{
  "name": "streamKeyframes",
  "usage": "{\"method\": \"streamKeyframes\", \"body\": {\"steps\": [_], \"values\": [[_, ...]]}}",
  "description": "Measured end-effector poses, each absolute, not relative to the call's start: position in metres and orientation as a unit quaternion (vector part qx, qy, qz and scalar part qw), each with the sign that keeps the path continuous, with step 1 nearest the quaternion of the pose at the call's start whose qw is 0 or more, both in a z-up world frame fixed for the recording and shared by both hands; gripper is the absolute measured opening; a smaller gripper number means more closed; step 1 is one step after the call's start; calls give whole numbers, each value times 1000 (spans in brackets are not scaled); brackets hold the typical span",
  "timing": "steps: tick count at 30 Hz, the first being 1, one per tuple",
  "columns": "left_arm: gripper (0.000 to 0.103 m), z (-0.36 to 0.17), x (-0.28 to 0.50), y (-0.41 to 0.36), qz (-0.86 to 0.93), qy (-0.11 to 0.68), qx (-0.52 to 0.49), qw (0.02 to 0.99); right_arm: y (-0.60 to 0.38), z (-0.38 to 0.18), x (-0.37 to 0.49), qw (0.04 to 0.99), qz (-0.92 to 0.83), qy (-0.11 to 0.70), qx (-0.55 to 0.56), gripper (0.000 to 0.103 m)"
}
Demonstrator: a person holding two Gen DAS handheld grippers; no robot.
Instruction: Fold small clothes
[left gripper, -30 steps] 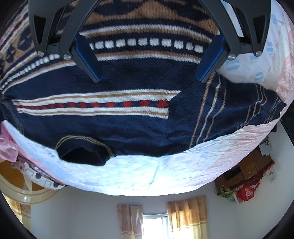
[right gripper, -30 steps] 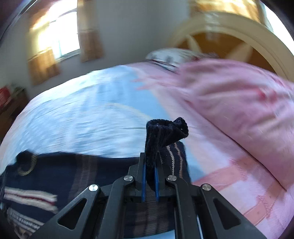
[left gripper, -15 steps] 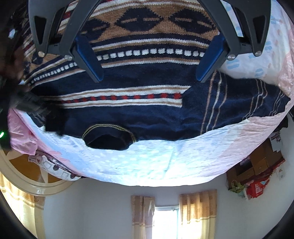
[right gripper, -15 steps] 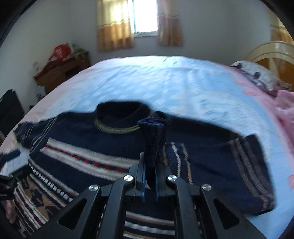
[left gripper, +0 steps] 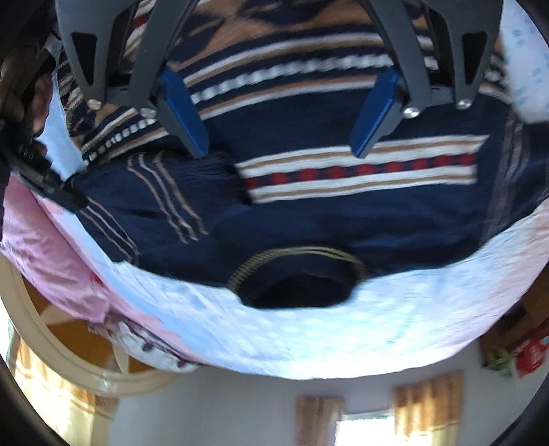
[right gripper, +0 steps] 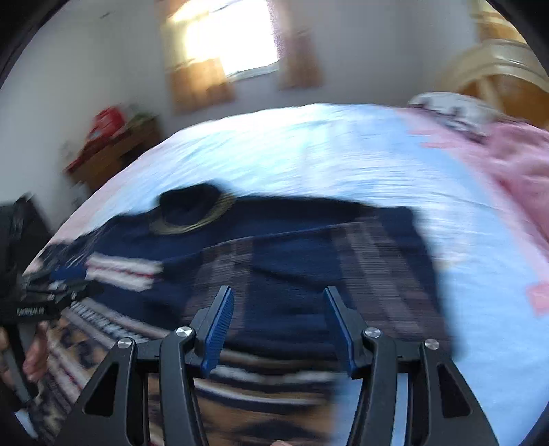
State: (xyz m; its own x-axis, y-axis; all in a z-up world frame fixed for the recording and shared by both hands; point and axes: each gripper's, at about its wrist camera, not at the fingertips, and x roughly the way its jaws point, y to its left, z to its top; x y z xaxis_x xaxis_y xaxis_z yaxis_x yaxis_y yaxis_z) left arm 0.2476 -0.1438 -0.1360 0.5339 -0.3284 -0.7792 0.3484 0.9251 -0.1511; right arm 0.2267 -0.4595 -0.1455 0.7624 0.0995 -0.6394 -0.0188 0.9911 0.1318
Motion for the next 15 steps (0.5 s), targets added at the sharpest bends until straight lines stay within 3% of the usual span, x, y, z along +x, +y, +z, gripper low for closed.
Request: {"method": "streamKeyframes", "body": {"steps": [6,8,9,10,11,15], "values": [[66,-159,268,-191,-220,484,13,847,-515,-157,211,943,-39,309,120,55],[56,-162,270,-197,-224,481,0,848,-520,-157,212,942,-35,305,134,55],[48,-161,270,-199,-219,470,-1,855,-521,-157,212,943,-35,302,135,55],[26,-161,271,-199,-213,466,0,859,-520,-157,212,944,-34,298,134,55],[14,-160,272,-199,-220,466,-7,857,-520,-158,212,945,-32,296,133,55],[10,-145,273,-189,-229,460,-17,858,-524,-159,208,947,-26,290,138,60]]}}
